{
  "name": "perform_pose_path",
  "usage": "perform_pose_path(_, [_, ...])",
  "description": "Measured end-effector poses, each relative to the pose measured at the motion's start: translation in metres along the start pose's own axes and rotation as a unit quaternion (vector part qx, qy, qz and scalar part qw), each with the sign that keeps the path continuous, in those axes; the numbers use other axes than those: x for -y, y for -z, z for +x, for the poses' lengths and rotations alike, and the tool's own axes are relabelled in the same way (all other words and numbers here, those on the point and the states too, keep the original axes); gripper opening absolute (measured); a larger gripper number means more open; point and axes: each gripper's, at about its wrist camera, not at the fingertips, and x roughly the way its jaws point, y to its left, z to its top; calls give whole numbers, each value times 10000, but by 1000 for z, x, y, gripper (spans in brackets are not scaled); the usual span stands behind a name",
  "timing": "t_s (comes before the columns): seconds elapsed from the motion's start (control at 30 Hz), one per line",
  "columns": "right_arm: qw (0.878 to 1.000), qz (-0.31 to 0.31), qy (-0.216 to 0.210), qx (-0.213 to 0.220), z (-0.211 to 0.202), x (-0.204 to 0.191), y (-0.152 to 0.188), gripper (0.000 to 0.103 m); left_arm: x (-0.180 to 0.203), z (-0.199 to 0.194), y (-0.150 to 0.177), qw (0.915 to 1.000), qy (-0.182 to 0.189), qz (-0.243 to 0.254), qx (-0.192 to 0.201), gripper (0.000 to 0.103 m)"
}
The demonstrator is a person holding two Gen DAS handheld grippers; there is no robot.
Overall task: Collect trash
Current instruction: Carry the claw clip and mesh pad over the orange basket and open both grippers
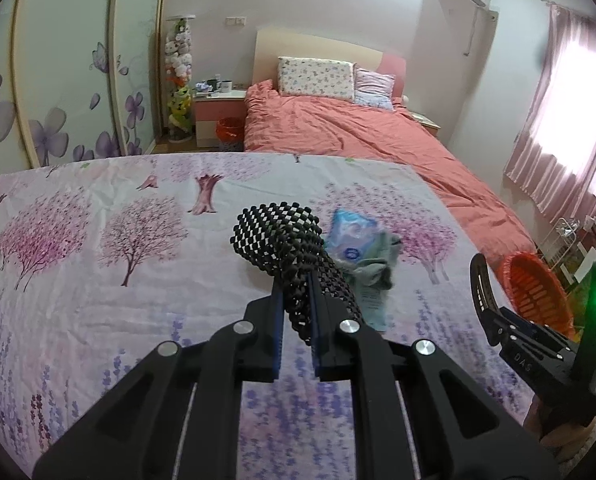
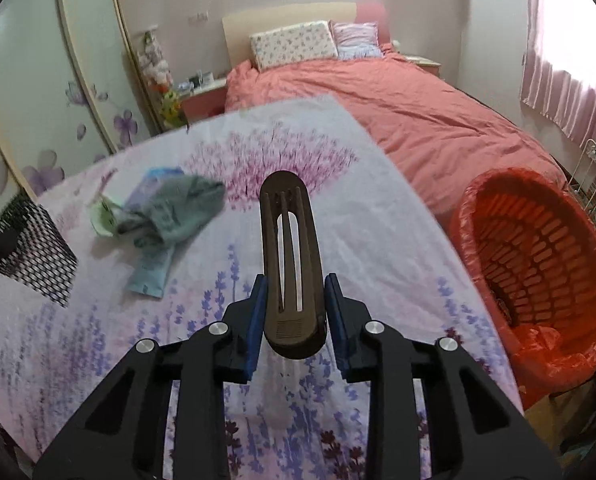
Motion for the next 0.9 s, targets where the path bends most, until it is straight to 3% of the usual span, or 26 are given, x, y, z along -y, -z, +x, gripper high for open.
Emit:
perform_pose_path(0.43, [9957,58,28,925,-77,28,-12,30,65,-27,-9,9975,478,490,198,12])
perform_pose_path(0.9, [9853,311,348,1643,-122,75,-5,30,155,-32,-4,9858,1295,1056,169,12])
